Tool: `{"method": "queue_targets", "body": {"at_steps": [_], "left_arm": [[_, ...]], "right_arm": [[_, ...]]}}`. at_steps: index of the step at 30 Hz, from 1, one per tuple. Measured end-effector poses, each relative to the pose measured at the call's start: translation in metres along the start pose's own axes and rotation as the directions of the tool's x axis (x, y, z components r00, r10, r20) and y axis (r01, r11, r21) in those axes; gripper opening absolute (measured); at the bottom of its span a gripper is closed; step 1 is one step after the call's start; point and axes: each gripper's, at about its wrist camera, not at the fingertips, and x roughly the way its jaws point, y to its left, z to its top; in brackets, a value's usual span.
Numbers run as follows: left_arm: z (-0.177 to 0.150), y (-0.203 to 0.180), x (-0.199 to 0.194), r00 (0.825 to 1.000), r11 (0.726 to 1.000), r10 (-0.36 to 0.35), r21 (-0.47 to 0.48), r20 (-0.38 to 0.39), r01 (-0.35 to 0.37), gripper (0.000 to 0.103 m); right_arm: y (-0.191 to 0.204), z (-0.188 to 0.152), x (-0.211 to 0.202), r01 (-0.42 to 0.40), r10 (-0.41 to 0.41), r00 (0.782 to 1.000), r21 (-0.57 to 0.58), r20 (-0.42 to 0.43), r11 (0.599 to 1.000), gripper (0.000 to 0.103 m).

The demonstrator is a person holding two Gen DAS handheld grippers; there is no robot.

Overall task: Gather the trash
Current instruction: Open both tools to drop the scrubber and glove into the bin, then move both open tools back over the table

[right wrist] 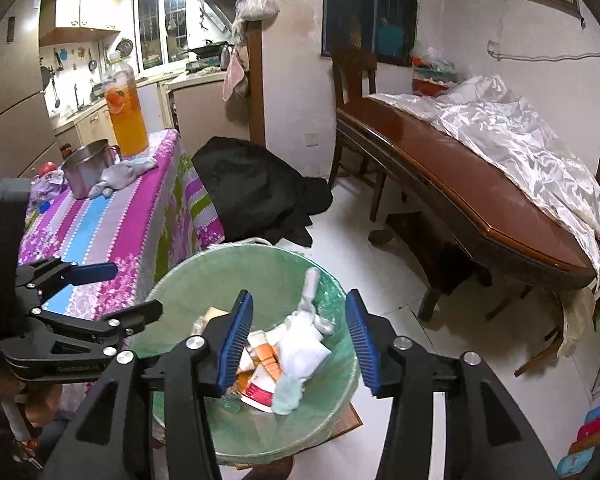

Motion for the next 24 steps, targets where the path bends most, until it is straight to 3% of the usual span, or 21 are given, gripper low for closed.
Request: {"method": "queue_targets", "body": {"at_steps": [8, 13, 20, 24], "left_arm": [[-0.011, 0.027, -0.018, 0.999, 0.999, 0.029, -0.022, 0.029, -0.028, 0.079], [-0.025, 0.062, -0.036, 0.996, 0.997, 0.068, -0.051, 0.051, -0.065, 0.079], [-0.053, 0.144, -0.066, 0.985, 0.978, 0.167, -0.140, 0.054, -0.158, 0.079], [-0.076, 0.209, -0.088, 0.971, 0.945, 0.236, -0.243, 0.040, -0.220, 0.079]], "right_arm": [[0.035, 0.003, -0.023, -0.050, 0.049, 0.993, 0.006, 0.111, 0.999, 0.076], [0.074, 0.004, -0.031, -0.122, 0.122, 0.975, -0.013, 0.184, 0.992, 0.087], [0.146, 0.008, -0.027, -0.230, 0.240, 0.942, -0.069, 0.237, 0.971, 0.096], [0.191, 0.013, -0.015, -0.275, 0.291, 0.928, -0.097, 0.234, 0.956, 0.097]]}}
